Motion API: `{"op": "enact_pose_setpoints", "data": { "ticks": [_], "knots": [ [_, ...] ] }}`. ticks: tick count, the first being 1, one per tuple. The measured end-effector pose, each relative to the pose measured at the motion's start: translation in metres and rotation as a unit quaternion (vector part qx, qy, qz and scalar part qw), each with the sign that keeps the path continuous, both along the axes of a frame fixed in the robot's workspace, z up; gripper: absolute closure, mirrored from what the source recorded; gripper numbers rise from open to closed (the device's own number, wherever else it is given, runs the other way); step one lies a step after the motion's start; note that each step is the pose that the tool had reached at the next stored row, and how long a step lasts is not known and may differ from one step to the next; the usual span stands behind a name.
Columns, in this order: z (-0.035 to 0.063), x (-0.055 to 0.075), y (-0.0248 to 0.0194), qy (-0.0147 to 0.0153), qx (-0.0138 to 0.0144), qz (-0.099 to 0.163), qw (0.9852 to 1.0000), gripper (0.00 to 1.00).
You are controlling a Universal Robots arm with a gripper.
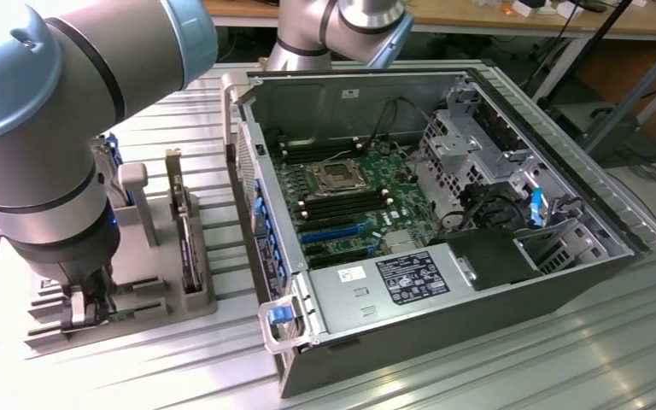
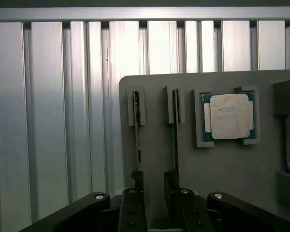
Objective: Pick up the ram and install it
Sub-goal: 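Pick up the ram and move it above insertion slot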
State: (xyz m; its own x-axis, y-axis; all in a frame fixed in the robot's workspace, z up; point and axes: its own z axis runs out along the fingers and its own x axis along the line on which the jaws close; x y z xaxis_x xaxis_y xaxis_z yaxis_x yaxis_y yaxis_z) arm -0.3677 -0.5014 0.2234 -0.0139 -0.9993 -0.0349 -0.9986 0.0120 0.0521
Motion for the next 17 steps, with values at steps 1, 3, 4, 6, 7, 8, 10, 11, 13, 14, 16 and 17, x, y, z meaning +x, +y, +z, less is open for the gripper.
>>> {"op": "enact_pose_setpoints", "data": {
  "ticks": [1, 3, 4, 6, 7, 8, 10, 11, 13, 14, 16, 17],
  "knots": [
    [0.0, 0.0, 0.0, 0.0, 0.0004, 0.006, 1.0, 0.69],
    [0.0, 0.0, 0.0, 0.0, 0.0011, 0.017, 0.9999, 0.69],
    [0.0, 0.0, 0.0, 0.0, 0.0014, 0.022, 0.9998, 0.69],
    [0.0, 0.0, -0.0001, 0.0, 0.0015, 0.027, 0.9996, 0.69],
    [0.0, 0.0, -0.0001, 0.0, 0.0015, 0.027, 0.9996, 0.69],
    [-0.0001, 0.0, -0.0003, 0.0, 0.0015, 0.027, 0.9996, 0.69],
    [-0.0004, 0.0, -0.0066, 0.0, 0.0015, 0.027, 0.9996, 0.69],
    [-0.0007, 0.0, -0.0121, -0.0001, 0.0016, 0.027, 0.9996, 0.69],
    [-0.0024, 0.0, -0.0209, 0.0, 0.0024, 0.027, 0.9996, 0.69],
    [-0.0032, 0.0, -0.0209, 0.0, 0.0044, 0.027, 0.9996, 0.69],
    [-0.0045, 0.0, -0.0206, -0.0002, 0.0088, 0.027, 0.9996, 0.69],
    [-0.0049, 0.0, -0.0195, -0.0002, 0.0095, 0.027, 0.9996, 0.69]
  ]
}}
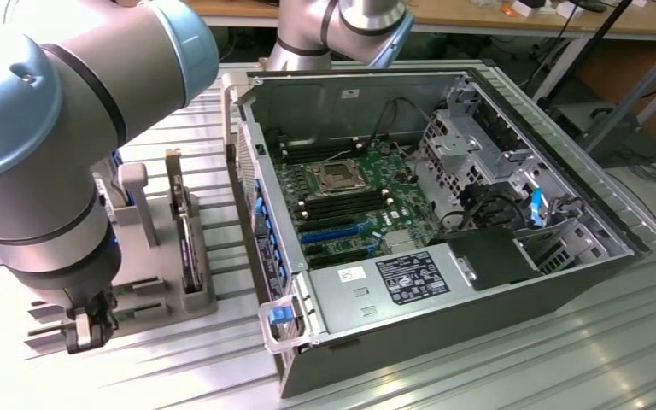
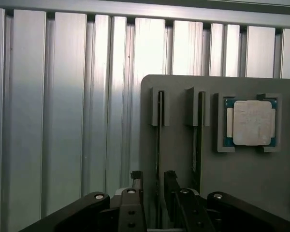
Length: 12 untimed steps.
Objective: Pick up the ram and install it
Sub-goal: 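Pick up the ram and move it above insertion slot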
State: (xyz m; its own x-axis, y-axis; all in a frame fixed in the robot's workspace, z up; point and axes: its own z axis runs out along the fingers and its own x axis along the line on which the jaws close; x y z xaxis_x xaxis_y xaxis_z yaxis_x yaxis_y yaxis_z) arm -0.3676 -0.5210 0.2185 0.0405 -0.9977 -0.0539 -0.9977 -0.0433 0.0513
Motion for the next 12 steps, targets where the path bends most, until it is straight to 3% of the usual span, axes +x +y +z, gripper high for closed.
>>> {"op": "enact_pose_setpoints", "data": {
  "ticks": [7, 12],
  "knots": [
    [-0.0007, 0.0, 0.0067, 0.0, 0.0002, 0.0, 1.0, 0.69],
    [-0.0078, -0.0001, 0.0059, 0.0, 0.0002, 0.0, 1.0, 0.69]
  ]
}}
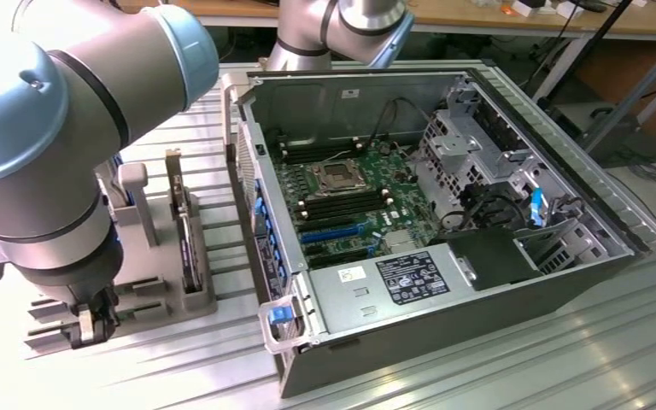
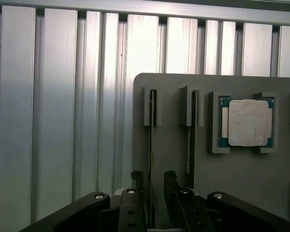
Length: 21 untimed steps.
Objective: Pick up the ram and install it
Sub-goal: 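Pick up the ram and move it above insertion slot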
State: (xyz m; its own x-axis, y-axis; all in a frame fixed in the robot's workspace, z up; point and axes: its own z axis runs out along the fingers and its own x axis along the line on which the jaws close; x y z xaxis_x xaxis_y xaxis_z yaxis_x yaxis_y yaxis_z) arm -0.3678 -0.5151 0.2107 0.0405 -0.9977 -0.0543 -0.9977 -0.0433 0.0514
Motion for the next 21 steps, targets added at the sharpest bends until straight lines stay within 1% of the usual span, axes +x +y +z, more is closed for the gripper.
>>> {"op": "enact_pose_setpoints", "data": {
  "ticks": [5, 8, 9, 10, 13, 19, 20, 21],
  "knots": [
    [-0.0095, 0.0, -0.0017, 0.0, 0.0, 0.0, 1.0, 0.69],
    [-0.0099, 0.0, -0.0019, 0.0, 0.0, 0.0, 1.0, 0.7],
    [-0.0099, 0.0, -0.0019, 0.0, 0.0, 0.0, 1.0, 0.76],
    [-0.0099, 0.0, -0.0019, 0.0, 0.0, 0.0, 1.0, 0.86],
    [-0.0091, 0.0, -0.0019, 0.0, 0.0, 0.0, 1.0, 0.86],
    [0.0204, 0.0, -0.0018, 0.0, 0.0, 0.0, 1.0, 0.86],
    [0.0272, 0.0, -0.0019, 0.0, -0.0007, 0.0, 1.0, 0.86],
    [0.032, 0.0, -0.0018, 0.0, -0.0019, 0.0, 1.0, 0.86]
  ]
}}
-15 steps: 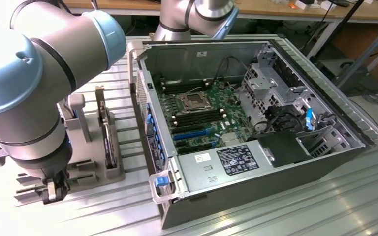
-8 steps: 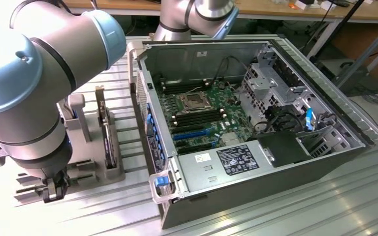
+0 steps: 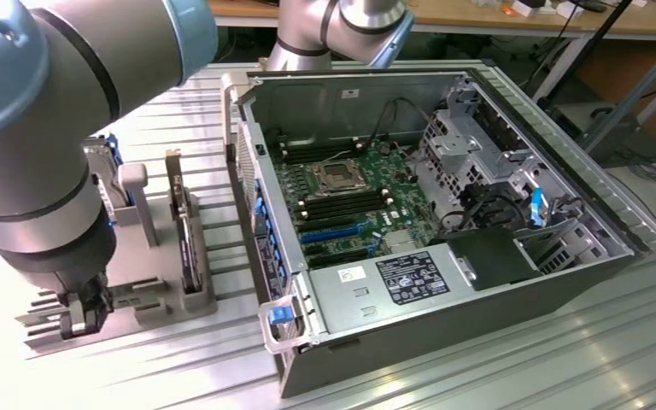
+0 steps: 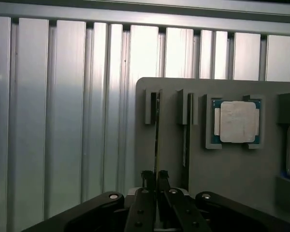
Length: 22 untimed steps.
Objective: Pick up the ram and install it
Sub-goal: 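Pick up the ram and move it above insertion slot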
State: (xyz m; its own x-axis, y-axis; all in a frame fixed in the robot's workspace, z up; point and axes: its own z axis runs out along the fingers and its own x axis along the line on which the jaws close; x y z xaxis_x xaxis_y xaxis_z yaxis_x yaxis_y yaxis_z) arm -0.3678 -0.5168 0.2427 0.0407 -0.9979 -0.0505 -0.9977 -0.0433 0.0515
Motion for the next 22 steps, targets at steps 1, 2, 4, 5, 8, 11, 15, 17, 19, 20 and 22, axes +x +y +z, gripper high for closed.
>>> {"op": "enact_pose_setpoints", "data": {
  "ticks": [1, 2, 4, 5, 8, 11, 15, 17, 19, 20, 22],
  "knots": [
    [0.0047, 0.0, 0.0001, 0.0, -0.001, 0.0, 1.0, 0.86],
    [0.009, 0.0, 0.0003, 0.0001, -0.0016, 0.0, 1.0, 0.86],
    [0.0207, 0.0, 0.0007, 0.0, -0.0023, 0.001, 1.0, 0.86],
    [0.0314, 0.0, 0.001, 0.0, -0.0031, 0.001, 1.0, 0.86],
    [0.0487, 0.0, 0.0017, 0.0, -0.0044, 0.001, 1.0, 0.86],
    [0.0665, 0.008, 0.0022, 0.0002, -0.0049, 0.001, 1.0, 0.86],
    [0.0861, 0.032, 0.0023, 0.0028, -0.005, 0.001, 1.0, 0.86],
    [0.0963, 0.048, 0.0042, 0.0039, -0.0051, 0.001, 1.0, 0.86],
    [0.1034, 0.055, 0.0098, 0.004, -0.0057, 0.001, 1.0, 0.86],
    [0.1072, 0.058, 0.0158, 0.004, -0.0062, 0.001, 1.0, 0.86],
    [0.1146, 0.069, 0.0265, 0.0039, -0.0065, 0.001, 1.0, 0.86]
  ]
}}
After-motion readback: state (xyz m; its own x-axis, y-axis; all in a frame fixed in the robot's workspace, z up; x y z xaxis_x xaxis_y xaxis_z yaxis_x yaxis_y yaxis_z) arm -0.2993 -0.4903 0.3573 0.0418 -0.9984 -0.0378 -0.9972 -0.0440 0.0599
